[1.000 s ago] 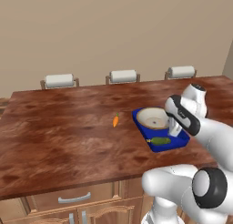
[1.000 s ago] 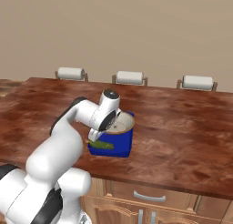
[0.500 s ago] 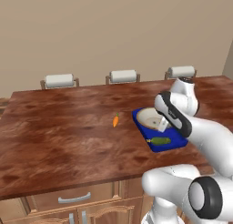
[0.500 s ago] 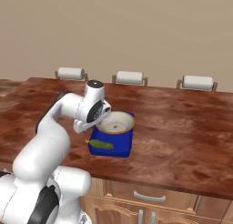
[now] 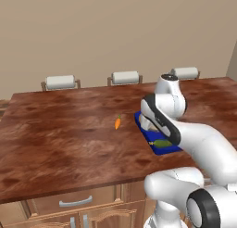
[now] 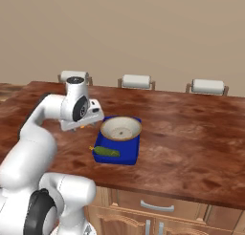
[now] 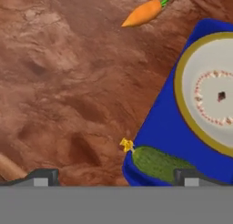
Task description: Place the two vegetables and bowl onto the tray for setting up a vegetable dip station.
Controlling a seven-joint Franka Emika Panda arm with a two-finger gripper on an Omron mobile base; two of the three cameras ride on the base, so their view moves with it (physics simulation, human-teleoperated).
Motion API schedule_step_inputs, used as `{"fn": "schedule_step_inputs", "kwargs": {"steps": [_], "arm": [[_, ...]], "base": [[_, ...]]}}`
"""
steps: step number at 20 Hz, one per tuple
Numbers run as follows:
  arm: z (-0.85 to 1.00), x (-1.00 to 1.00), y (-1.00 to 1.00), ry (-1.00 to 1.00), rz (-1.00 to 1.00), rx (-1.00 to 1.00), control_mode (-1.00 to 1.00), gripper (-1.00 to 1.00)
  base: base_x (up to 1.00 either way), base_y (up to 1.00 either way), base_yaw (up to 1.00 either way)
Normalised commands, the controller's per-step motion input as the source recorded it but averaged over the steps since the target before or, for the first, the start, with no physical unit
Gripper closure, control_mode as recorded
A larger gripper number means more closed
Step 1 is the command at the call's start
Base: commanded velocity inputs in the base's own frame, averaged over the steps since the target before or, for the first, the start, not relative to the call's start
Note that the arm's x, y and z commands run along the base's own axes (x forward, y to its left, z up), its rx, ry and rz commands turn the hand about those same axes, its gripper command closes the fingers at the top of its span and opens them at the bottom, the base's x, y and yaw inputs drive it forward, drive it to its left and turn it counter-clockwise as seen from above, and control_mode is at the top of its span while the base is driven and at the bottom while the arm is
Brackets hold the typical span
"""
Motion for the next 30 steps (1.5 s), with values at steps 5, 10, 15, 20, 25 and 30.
{"fn": "schedule_step_inputs", "kwargs": {"steps": [5,10,15,20,25,30], "arm": [[0.13,0.04,0.49,0.00,-0.33,-0.06,-1.00,-1.00],[0.05,0.22,0.49,0.00,-0.32,-0.07,-1.00,-1.00],[0.01,0.36,0.44,0.01,-0.29,-0.03,-1.00,-1.00],[0.00,0.43,0.26,0.09,-0.27,0.00,-1.00,-1.00],[0.00,0.46,0.11,0.15,-0.22,0.00,-1.00,-1.00],[-0.01,0.41,0.00,0.15,-0.18,0.00,-1.00,-1.00]], "base": [[0.00,0.00,0.00],[0.00,0.00,0.00],[0.00,0.00,0.00],[0.00,0.00,0.00],[0.00,0.00,0.00],[0.00,0.00,0.00]]}}
